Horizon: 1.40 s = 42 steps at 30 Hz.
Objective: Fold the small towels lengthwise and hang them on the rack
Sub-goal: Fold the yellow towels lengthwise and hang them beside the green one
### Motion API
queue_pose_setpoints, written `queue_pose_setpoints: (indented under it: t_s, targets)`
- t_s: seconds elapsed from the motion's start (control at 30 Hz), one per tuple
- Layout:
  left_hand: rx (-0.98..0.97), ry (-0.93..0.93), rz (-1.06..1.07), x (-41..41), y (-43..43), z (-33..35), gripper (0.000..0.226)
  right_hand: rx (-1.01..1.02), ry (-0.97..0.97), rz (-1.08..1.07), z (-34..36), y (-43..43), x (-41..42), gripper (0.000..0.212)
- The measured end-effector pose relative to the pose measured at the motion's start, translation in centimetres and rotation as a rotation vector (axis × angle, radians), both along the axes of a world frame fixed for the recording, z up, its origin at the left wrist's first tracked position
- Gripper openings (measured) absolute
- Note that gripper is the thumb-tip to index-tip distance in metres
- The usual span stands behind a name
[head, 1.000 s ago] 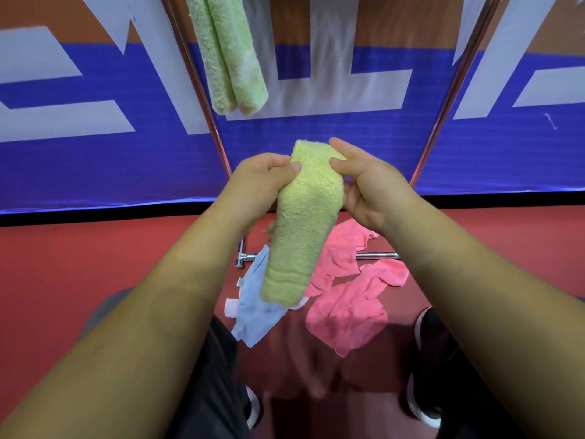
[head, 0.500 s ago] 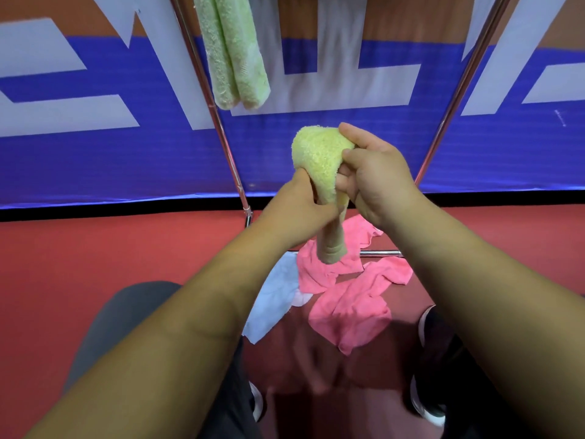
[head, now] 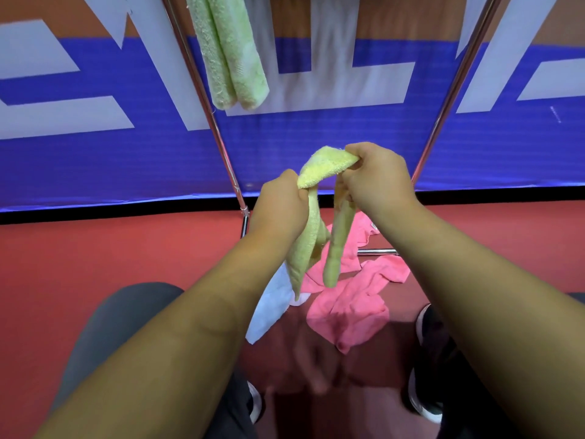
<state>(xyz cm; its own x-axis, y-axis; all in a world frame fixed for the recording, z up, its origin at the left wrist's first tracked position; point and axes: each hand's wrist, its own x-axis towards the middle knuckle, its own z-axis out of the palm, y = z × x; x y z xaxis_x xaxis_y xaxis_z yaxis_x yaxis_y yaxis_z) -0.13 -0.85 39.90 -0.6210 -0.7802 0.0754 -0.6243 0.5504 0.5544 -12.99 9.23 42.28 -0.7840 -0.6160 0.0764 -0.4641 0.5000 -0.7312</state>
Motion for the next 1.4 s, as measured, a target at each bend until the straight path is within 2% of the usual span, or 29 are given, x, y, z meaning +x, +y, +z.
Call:
queue_pose_setpoints:
  t_s: [0.13,0.2,0.27,0.37,0.43,0.63,0.87,1.0,1.1,1.2,1.3,1.4]
  targets:
    - [-0.125,0.0,-0.041,0.2,0.0,0.6,0.014,0.164,0.135,-0.103,-0.5,1.0,-1.2,0.021]
    - [-0.185,0.021,-0.056,0.3,0.2,0.8,0.011,0.226,0.196,-0.107,-1.1,1.2,-1.2,0.013]
    - [-0.217,0.038,-0.071,0.4,0.3,1.0,0.009,0.245,0.212,-0.083,-1.4,1.4,-0.8,0.015]
    - [-0.252,0.038,-0.084,0.4,0.3,1.0,0.004,0.179,0.234,0.005,-1.6,1.5,-0.3,0.021]
    - [-0.259,0.025,-0.07,0.4,0.1,0.9,0.004,0.118,0.25,0.034,-1.4,1.3,-0.1,0.014]
    - [-0.286,-0.145,0.014,0.3,-0.8,0.2,0.032,-0.002,0.154,0.069,-0.3,0.8,0.3,0.006]
    - [-0.209,-0.242,0.105,0.0,-1.2,-0.7,0.024,0.064,0.144,0.113,-1.0,-0.1,1.3,0.012]
    - [-0.097,-0.109,0.133,-0.1,-1.4,-0.6,0.006,0.109,0.148,0.121,-1.5,-0.3,1.2,0.015]
    - [-0.062,0.008,0.134,0.0,-1.6,-0.1,0.008,0.191,0.162,0.15,-1.7,-0.2,1.0,0.026]
    - [-0.053,0.027,0.158,0.1,-1.7,0.2,0.005,0.296,0.193,0.195,-2.2,-0.1,1.2,0.035]
    - [-0.067,-0.017,0.156,-0.1,-1.3,0.2,0.005,0.369,0.2,0.222,-2.8,0.1,1.6,0.032]
    - [-0.053,-0.077,0.168,0.0,-1.2,-0.1,0.007,0.334,0.178,0.206,-2.7,0.1,1.6,0.024]
